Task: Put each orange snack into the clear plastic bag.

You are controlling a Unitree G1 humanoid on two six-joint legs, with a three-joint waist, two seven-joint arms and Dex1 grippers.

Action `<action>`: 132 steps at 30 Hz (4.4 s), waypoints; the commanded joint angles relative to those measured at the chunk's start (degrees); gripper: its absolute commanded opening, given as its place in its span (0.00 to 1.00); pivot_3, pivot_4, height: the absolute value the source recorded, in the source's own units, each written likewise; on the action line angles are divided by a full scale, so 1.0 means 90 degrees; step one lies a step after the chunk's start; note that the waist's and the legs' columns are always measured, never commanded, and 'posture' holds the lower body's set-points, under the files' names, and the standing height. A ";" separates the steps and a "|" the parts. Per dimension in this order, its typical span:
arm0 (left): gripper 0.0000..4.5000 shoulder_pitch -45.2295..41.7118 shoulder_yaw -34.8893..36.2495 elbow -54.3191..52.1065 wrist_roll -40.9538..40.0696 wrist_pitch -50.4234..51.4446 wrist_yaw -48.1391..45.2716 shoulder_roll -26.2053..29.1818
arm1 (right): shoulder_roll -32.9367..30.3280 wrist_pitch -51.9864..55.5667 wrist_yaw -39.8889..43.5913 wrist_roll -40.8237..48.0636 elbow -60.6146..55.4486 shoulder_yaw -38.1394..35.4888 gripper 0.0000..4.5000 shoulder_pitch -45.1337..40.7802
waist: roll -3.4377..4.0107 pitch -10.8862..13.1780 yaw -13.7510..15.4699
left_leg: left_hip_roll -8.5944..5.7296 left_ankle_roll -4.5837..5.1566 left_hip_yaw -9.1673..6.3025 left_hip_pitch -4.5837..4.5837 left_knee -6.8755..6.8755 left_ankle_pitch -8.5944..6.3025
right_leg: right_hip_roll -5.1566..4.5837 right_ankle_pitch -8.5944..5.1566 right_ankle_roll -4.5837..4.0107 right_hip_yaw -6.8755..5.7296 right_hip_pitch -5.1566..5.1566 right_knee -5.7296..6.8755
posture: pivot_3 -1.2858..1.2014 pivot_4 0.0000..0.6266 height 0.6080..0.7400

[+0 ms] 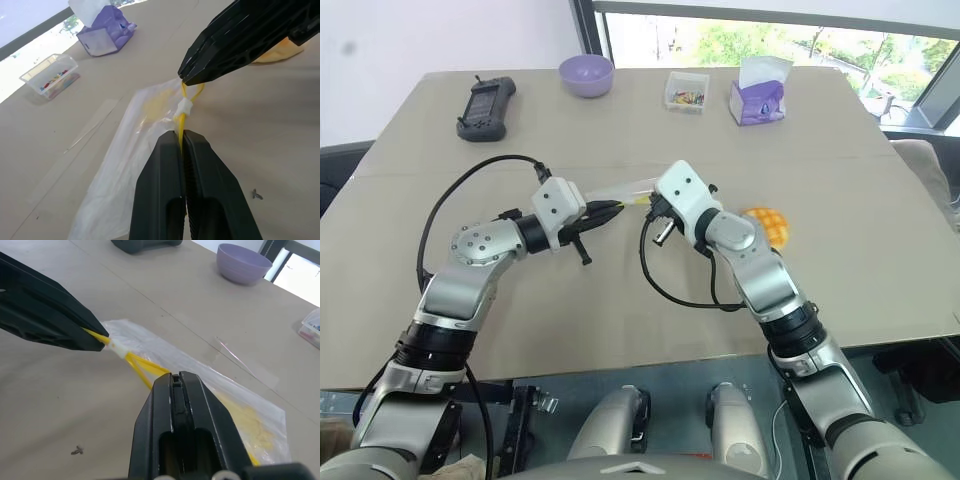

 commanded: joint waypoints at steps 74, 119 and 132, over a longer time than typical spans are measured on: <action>0.00 0.0717 0.0153 -0.0505 0.0101 -0.0633 -0.0114 0.0070 | -0.0068 -0.0560 -0.1086 -0.0638 0.2015 -0.0618 0.62 -0.0265 | 0.0001 0.0000 0.0024 | -0.0005 0.0000 0.0003 0.0000 0.0000 0.0000 | -0.0006 0.0000 -0.0001 0.0002 0.0001 -0.0003 | 0.52 0.24 1.00; 0.00 -0.0035 0.0189 -0.0300 0.0196 0.0443 0.0745 -0.0400 | -0.0129 -0.0411 -0.0049 0.0297 0.0411 -0.0854 0.01 0.0379 | -0.0001 -0.0002 0.0003 | 0.0010 0.0000 0.0005 0.0002 0.0001 0.0000 | 0.0007 0.0001 -0.0001 0.0003 0.0001 0.0000 | 0.52 0.24 1.00; 0.00 0.0386 0.0007 -0.0500 0.0221 -0.0155 0.0284 -0.0297 | 0.0641 -0.0167 -0.0525 0.0709 0.1352 -0.1219 0.01 -0.0041 | 0.0000 -0.0001 -0.0008 | 0.0010 0.0000 0.0006 0.0001 0.0000 0.0000 | 0.0007 0.0001 -0.0002 0.0004 0.0001 -0.0003 | 0.52 0.24 1.00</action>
